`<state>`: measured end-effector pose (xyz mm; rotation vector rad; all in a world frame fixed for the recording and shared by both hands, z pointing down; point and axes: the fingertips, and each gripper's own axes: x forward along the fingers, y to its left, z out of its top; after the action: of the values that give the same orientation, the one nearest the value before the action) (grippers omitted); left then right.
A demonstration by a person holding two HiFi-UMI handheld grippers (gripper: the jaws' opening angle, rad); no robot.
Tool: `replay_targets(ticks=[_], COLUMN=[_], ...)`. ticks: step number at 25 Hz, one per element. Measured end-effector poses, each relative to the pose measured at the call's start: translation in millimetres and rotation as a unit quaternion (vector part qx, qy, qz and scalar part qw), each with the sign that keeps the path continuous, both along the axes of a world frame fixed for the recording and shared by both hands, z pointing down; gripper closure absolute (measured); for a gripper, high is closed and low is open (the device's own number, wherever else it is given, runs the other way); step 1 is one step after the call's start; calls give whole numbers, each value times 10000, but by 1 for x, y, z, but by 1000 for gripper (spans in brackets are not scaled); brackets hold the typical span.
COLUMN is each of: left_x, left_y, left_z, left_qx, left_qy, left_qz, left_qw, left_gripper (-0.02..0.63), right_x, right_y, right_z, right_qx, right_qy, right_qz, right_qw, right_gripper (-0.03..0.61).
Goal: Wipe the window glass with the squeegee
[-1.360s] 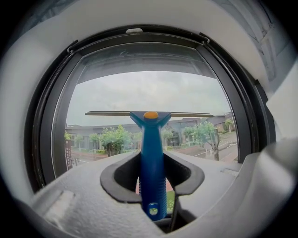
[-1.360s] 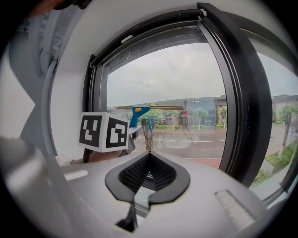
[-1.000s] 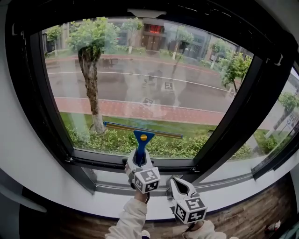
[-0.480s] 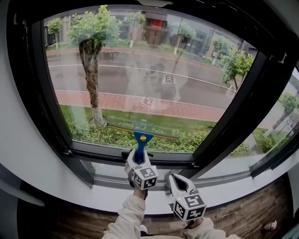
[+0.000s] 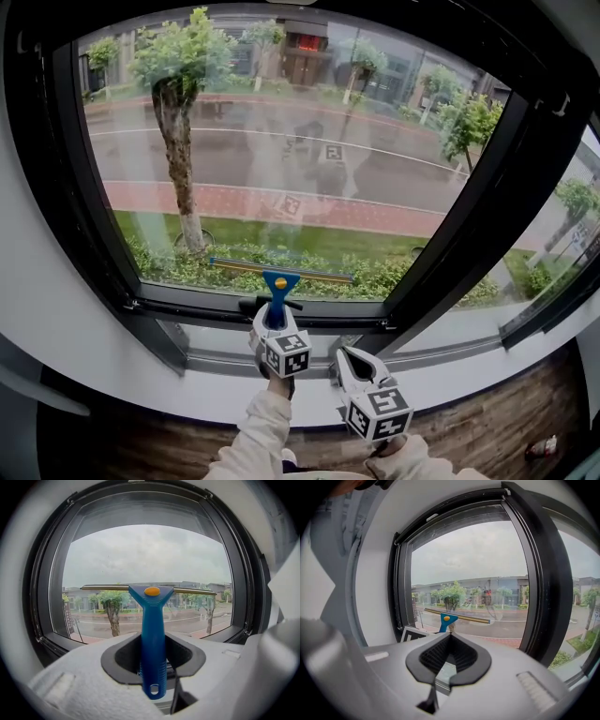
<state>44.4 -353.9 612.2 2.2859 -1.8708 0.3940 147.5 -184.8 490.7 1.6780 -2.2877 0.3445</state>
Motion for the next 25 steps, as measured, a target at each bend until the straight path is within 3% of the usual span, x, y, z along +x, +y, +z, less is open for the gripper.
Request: replay_targets(ticks=[25], left_x=[7], left_y=[17], left_z=[54], left_qx=[-919], left_qy=[290], left_qz=[52], left_qw=[9953], left_gripper=[469], right_x=[-7], right_y=[-3], right_z=[9], right_qx=[-89], right_qy=[-88], right_qz=[-160], right_qw=[9998], right_gripper=[574])
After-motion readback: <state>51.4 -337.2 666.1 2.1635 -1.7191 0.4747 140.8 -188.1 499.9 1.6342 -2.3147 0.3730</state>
